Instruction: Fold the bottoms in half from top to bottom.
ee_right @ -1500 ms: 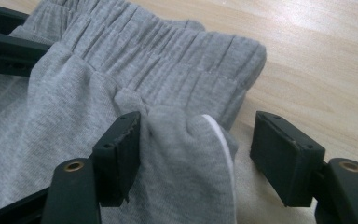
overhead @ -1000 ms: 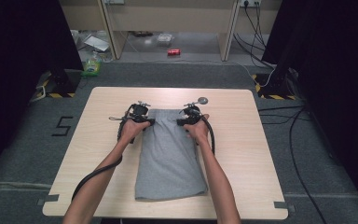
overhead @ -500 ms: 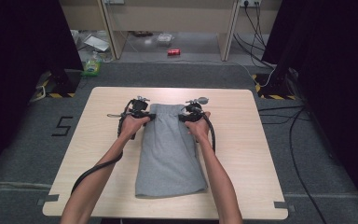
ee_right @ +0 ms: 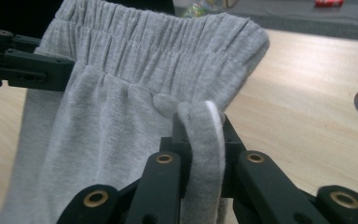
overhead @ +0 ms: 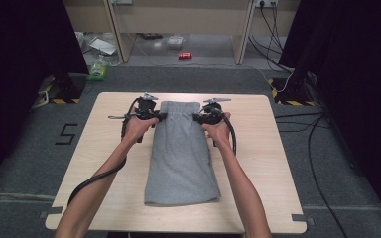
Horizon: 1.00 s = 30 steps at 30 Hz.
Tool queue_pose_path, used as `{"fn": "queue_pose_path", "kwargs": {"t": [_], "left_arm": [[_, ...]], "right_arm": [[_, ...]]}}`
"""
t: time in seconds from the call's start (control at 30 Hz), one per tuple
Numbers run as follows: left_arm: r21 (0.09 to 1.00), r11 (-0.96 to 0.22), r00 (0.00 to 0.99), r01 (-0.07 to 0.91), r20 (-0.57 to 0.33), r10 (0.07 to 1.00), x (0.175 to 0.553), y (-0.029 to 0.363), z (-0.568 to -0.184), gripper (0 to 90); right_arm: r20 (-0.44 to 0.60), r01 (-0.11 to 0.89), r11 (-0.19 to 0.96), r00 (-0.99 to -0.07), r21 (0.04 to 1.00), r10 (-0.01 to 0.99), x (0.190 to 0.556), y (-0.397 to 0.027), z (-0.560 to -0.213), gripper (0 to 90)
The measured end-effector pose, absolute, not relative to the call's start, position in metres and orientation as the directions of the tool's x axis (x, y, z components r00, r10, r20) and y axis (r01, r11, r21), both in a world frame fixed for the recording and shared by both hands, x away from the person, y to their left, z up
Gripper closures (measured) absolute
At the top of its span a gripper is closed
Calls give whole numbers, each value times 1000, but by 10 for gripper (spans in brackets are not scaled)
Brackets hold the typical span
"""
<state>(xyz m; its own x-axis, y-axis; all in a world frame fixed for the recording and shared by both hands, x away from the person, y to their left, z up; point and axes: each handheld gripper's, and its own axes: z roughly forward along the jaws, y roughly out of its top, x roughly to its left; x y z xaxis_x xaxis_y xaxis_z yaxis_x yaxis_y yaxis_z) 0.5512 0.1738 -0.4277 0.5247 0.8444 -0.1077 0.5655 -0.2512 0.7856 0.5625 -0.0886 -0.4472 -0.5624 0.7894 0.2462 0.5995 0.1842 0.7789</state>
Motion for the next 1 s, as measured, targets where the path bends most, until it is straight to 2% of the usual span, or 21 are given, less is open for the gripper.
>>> {"fn": "queue_pose_path", "kwargs": {"t": [0.27,0.57,0.7,1.0], "left_arm": [[844,-289,623,452,-67,779,504,174,-400,710],[885,-310,705,348,-30,708,446,176,-394,714],[892,-329,738,309,-6,675,417,180,-398,714],[887,-341,773,312,-29,634,375,195,-431,713]], "right_arm": [[228,521,183,-627,834,745,528,-102,-422,838],[197,440,190,-693,878,693,472,-114,-410,841],[202,426,185,-712,886,673,445,-119,-413,841],[171,396,238,-760,887,628,388,-121,-431,840]]}}
